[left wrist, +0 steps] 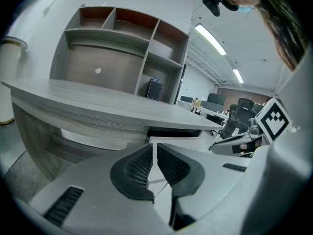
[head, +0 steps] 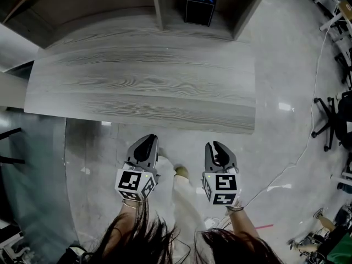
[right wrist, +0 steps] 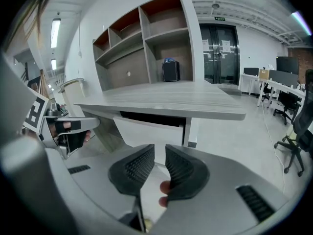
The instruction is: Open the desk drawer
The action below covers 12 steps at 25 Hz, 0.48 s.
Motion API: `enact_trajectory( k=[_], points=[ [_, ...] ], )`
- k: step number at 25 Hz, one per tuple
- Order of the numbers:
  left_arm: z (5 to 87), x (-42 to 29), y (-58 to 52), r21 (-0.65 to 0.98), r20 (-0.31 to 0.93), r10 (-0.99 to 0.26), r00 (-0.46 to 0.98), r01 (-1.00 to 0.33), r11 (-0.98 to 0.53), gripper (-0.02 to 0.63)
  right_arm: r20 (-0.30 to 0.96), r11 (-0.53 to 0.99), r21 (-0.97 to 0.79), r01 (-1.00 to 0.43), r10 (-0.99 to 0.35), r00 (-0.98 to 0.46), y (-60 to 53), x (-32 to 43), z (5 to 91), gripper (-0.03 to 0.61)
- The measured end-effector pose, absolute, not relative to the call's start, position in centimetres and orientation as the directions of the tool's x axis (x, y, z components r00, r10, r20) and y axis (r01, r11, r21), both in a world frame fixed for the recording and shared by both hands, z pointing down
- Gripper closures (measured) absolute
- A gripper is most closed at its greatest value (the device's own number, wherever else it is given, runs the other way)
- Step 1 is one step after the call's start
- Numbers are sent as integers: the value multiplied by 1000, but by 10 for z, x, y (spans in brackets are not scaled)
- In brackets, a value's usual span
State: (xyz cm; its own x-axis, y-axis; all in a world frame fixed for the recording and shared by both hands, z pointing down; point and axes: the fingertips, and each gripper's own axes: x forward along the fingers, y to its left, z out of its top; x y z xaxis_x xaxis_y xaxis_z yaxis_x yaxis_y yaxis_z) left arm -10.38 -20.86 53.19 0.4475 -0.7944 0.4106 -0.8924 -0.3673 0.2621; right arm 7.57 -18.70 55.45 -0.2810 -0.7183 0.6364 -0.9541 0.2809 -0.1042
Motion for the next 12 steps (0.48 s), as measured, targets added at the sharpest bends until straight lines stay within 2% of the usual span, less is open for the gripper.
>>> enact_trajectory(
  k=[12],
  points=[
    [549, -100, -218, 274, 443, -767, 464, -885, -377, 581, 662, 256, -124, -959, -698, -272, -203, 88, 570, 483]
  ],
)
